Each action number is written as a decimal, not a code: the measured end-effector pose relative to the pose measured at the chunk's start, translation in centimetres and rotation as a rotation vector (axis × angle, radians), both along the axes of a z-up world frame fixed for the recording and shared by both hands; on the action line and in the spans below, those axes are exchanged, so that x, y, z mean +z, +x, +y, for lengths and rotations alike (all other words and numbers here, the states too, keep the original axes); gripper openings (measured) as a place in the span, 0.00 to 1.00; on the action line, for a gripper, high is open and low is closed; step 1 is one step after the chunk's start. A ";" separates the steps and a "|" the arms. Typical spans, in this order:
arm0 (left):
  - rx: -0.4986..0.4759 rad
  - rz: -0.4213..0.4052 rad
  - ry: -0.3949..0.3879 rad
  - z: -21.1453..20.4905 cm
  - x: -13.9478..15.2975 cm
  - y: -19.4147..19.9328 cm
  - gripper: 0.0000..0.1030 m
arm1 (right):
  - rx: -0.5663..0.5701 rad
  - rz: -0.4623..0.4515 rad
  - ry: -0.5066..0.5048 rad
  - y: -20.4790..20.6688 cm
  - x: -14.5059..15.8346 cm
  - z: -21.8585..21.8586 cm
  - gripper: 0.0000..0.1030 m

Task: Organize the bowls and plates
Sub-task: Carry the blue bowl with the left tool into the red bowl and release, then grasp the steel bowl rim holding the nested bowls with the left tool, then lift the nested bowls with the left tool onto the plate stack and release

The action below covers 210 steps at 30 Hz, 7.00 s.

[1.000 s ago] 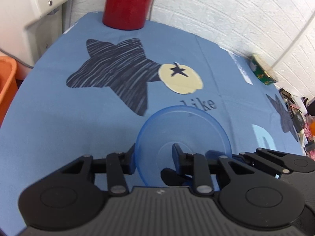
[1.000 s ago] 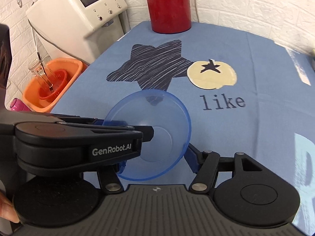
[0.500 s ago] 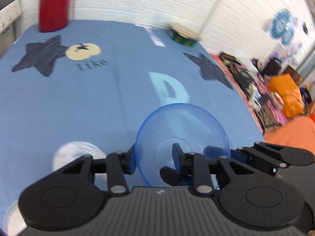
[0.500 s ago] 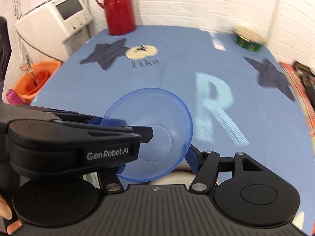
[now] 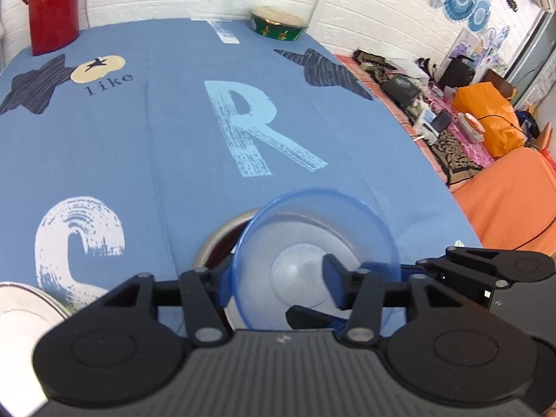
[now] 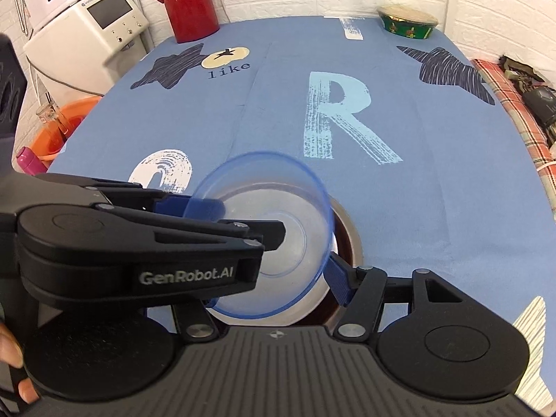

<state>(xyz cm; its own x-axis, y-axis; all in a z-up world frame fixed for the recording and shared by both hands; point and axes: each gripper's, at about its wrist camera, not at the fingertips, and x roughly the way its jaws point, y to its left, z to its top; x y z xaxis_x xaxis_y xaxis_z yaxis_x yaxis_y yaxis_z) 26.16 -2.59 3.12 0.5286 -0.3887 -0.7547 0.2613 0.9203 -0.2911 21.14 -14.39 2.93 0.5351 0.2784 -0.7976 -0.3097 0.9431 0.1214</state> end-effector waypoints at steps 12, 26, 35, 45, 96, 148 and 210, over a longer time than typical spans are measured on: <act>0.070 -0.110 0.047 1.5 1.4 -1.4 0.68 | -0.130 -0.085 0.111 -1.8 0.7 -4.4 0.46; 0.073 -0.217 0.111 3.5 2.4 -3.7 0.74 | -0.219 -0.134 0.222 -5.2 -1.1 -6.0 0.47; 0.069 -0.238 0.188 4.9 2.0 -2.4 0.76 | -0.290 -0.145 0.206 -4.7 -2.0 -6.8 0.47; -0.035 -0.060 0.136 8.2 0.4 0.7 0.77 | -0.312 -0.101 0.231 -3.7 -3.1 -7.4 0.48; -0.058 0.100 0.066 7.7 -4.5 3.2 0.86 | -0.268 -0.007 0.077 -0.6 -5.5 -6.7 0.71; -0.317 -0.157 0.123 4.9 -4.1 -0.3 0.29 | 0.008 -0.137 0.007 -2.7 -6.0 -3.3 0.27; 0.078 -0.113 0.238 22.9 -2.3 -11.2 0.05 | 0.475 -0.160 0.049 -4.5 -3.5 16.4 0.29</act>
<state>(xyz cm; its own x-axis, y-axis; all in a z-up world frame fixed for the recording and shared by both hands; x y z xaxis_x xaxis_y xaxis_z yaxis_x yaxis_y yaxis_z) 14.96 20.28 0.83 0.6358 -0.1627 -0.7545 0.2059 0.9779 -0.0374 16.60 2.00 -0.57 0.4548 0.5558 -0.6959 -0.7217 0.6878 0.0777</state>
